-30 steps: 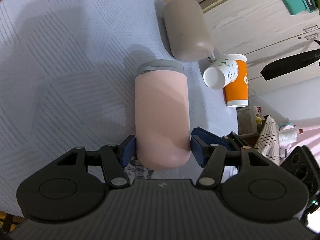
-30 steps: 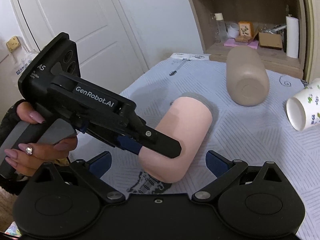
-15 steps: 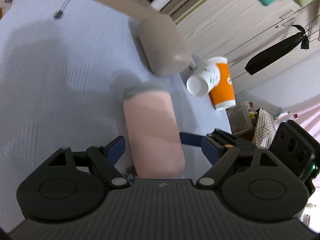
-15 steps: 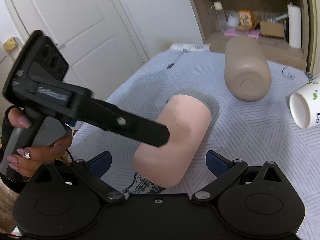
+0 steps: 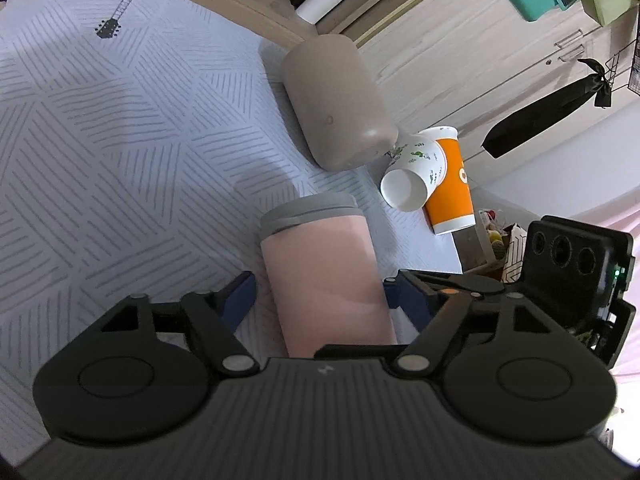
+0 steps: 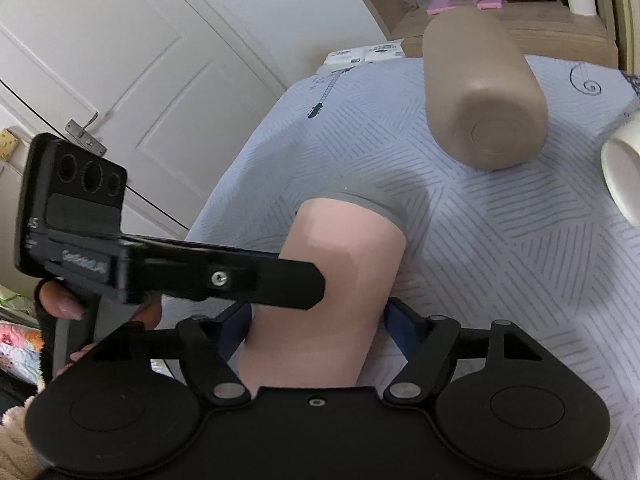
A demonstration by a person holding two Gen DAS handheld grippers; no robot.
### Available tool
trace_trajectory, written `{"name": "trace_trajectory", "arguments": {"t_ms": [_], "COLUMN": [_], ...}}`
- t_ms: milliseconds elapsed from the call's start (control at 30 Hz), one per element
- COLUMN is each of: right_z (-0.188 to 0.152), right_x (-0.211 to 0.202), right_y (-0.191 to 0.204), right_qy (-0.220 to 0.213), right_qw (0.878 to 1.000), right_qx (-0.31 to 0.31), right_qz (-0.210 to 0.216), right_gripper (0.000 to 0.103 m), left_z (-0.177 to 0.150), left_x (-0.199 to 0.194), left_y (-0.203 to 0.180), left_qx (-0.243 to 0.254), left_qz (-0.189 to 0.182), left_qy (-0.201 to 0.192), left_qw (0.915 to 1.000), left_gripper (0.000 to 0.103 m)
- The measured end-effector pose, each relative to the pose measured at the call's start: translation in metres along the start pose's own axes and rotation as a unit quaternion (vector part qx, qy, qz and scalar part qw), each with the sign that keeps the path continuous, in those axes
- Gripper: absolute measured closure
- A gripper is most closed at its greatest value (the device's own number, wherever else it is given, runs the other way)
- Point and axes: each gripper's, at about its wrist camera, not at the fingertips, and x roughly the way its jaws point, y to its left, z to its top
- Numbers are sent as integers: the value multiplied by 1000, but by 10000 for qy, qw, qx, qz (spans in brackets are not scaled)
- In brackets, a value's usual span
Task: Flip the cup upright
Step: 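Lift the pink bottle with the left gripper and rotate it upright, then lower the upright pink bottle onto the table with the left gripper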
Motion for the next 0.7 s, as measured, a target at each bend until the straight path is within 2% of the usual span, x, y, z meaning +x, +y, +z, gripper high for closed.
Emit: {"name": "trace_trajectory", "arguments": {"t_ms": [33,133,367,500,700], "right_z": [-1,-6,-22,-33,-49], "right_x": [0,-4,-18,-31,-50], "right_y": [0,0,20,36,51], "right_qy": [-6,-54,-303,-606,-993], "right_qw": [10000,10000,9976,9925,9826], "right_qx": [0,-9,-615,-1036,-1532], "right_qz": [12,23,-126,-221,-346], "right_gripper": [26,26,26,27,27], "left_z": [-1,-5,-26,-44,-67], "left_x": [0,-1,-17,-32,-46], "left_y": [0,-3,-31,-48,-76], "left_qx": [4,70,776,1299,2078], "left_qz": [-30,-45,136,220,468], "left_qy": [21,24,-206,-583,-1039], "left_qw": [10000,10000,9967,9896,9715], "left_gripper": [38,39,39,39,39]}}
